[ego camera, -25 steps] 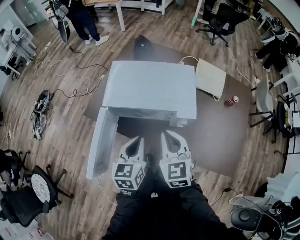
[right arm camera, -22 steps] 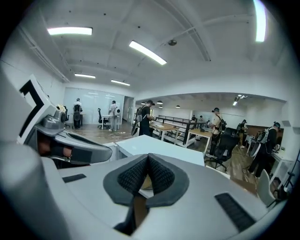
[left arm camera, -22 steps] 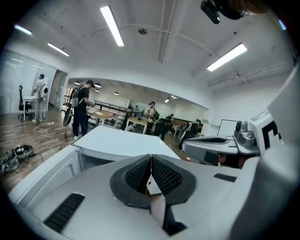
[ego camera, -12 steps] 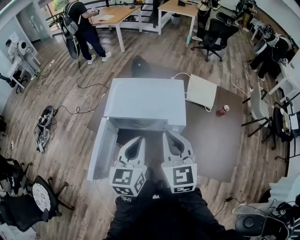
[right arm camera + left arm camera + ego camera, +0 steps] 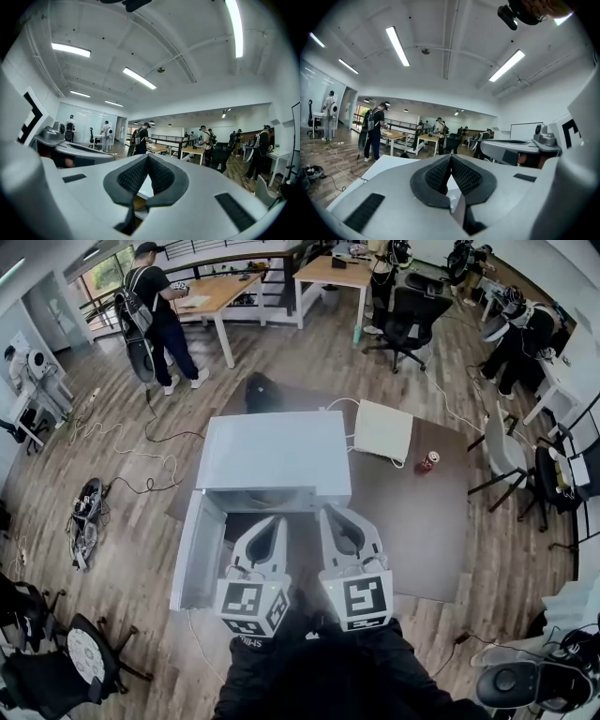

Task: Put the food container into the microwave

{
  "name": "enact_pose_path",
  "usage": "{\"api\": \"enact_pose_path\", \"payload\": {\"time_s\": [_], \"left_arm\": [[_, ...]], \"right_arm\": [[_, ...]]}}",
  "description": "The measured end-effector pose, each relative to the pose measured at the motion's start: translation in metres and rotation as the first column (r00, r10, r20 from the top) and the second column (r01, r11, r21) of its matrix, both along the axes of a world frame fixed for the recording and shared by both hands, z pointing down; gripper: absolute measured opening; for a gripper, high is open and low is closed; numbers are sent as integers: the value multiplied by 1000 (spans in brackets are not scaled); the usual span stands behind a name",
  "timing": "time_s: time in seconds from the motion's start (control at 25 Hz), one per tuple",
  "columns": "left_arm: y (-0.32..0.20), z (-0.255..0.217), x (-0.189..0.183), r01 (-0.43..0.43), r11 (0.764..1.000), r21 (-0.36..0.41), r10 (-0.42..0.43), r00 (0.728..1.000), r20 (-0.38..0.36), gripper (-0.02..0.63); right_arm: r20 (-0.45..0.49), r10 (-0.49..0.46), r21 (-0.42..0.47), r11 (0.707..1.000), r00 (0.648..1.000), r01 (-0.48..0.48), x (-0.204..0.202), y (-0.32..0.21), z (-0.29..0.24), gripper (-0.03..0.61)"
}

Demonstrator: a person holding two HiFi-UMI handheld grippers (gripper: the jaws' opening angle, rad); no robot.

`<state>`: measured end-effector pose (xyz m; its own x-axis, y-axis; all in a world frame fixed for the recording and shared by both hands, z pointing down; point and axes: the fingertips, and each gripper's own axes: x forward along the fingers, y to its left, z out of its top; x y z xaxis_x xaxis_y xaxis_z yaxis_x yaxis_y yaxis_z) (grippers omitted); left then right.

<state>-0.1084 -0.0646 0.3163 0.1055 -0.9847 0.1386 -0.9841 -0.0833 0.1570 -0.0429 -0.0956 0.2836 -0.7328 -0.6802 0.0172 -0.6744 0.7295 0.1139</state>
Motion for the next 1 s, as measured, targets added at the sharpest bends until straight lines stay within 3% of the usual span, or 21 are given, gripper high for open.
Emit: {"api": "enact_pose_path", "payload": {"time_s": [1.0], "left_arm": [[1,-3,23,-5,1000,-12,5,1000,28,32]], "right_arm": [[22,1,-3,1000,1000,-1,24,0,-4,23]]}}
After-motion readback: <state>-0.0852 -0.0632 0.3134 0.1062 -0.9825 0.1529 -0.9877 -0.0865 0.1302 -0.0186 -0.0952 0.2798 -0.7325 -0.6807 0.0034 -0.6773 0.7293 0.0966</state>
